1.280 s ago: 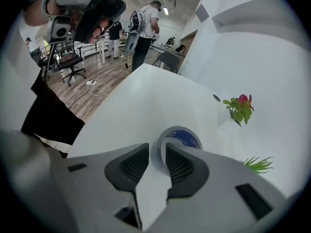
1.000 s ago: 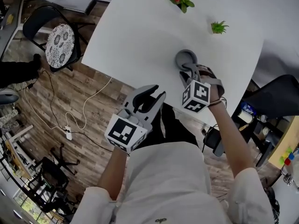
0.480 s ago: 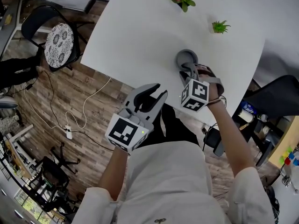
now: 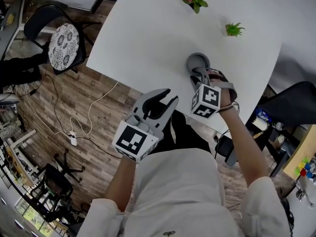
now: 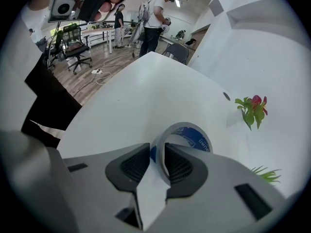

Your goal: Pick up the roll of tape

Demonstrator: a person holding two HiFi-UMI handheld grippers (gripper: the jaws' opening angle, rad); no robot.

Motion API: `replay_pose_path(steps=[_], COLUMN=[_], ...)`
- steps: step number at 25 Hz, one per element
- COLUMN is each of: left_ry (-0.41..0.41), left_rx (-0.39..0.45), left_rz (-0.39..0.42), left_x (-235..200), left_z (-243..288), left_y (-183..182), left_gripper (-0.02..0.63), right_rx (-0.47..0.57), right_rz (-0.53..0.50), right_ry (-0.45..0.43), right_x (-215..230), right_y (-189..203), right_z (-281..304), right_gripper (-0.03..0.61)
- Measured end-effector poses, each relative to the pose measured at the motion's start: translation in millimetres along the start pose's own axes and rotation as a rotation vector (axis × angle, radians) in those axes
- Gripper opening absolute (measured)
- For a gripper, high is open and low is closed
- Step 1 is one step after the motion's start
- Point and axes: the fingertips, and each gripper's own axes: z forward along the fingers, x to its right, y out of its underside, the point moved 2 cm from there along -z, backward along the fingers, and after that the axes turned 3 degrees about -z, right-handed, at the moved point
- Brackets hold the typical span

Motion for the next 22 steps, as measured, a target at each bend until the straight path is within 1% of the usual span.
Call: replay_pose_path(steps=[3,9,15,22], left_ry=[0.000,-0.006,-0.015,-0.024], left_rx=[-0.001,0.000,0.000,0.007], left_rz=[-0.011,-0.011,-0.006,0.007], left_x=[1.4,1.2,0.6,4.1], left_z=[0.1,-2.0,-8.2,-11.9], left_y=[1.0,1.7,0.9,-1.4], left_gripper=[0.107,0.107,0.107,0.107], right_rx=[-0.004,-0.007,0.000,0.008], right_rz=[-0.001,0.003,-0.006,-0.031], right_ry=[0.003,0.009,0.010,0.018], right_x=[-0.4,-0.3,-5.3,-7.8], right_y=[0.3,-0.1,-3.0,-8.0], right_z=[-1.0,-1.1,-5.1,-12.5], right_gripper=[0.087,0.083,0.055,0.052])
